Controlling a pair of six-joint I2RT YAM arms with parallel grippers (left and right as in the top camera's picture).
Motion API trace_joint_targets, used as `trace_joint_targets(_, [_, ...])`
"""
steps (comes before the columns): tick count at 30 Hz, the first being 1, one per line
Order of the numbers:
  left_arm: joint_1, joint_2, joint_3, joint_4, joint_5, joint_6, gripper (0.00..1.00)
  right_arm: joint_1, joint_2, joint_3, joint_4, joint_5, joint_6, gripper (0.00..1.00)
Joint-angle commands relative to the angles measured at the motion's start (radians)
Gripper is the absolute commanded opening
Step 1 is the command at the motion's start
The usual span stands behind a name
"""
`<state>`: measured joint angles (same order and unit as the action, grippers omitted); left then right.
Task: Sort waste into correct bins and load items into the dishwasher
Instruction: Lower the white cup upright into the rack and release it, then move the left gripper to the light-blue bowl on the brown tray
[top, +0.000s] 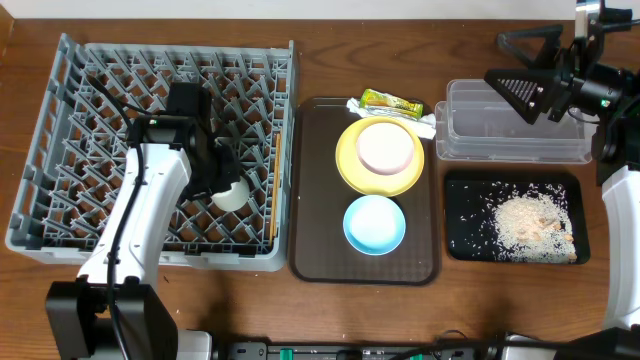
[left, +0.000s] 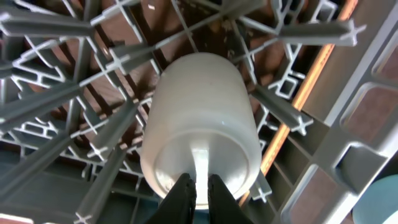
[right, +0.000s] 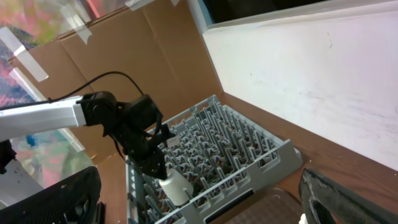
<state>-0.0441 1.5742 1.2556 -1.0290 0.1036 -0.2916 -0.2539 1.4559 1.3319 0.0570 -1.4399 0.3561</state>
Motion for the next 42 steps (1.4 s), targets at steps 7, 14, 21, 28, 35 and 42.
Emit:
trace_joint_targets(7, [0.0, -0.108, 0.033, 0.019, -0.02, -0.009, 0.13, -0.007, 0.003, 0.0, 0.0, -0.001, 0.002, 0.99])
trace_joint_targets(14, [0.0, -0.03, -0.091, 0.125, -0.04, -0.009, 0.13, -0.007, 0.003, 0.0, 0.0, -0.001, 0.002, 0.99])
trace_joint_targets(21, [0.0, 0.002, -0.105, 0.141, -0.041, -0.008, 0.12, -0.007, 0.003, 0.0, 0.0, -0.001, 0.002, 0.99])
trace_joint_targets(28, [-0.006, -0.208, 0.024, 0.112, 0.011, -0.009, 0.15, -0.007, 0.003, 0.0, 0.0, -0.001, 0.002, 0.99])
trace_joint_targets(35, [-0.234, -0.362, 0.006, 0.096, 0.106, -0.009, 0.51, -0.007, 0.003, 0.0, 0.0, -0.001, 0.002, 0.99])
trace_joint_targets(42, [-0.57, -0.19, 0.002, 0.204, 0.106, -0.009, 0.51, -0.007, 0.003, 0.0, 0.0, -0.001, 0.002, 0.99])
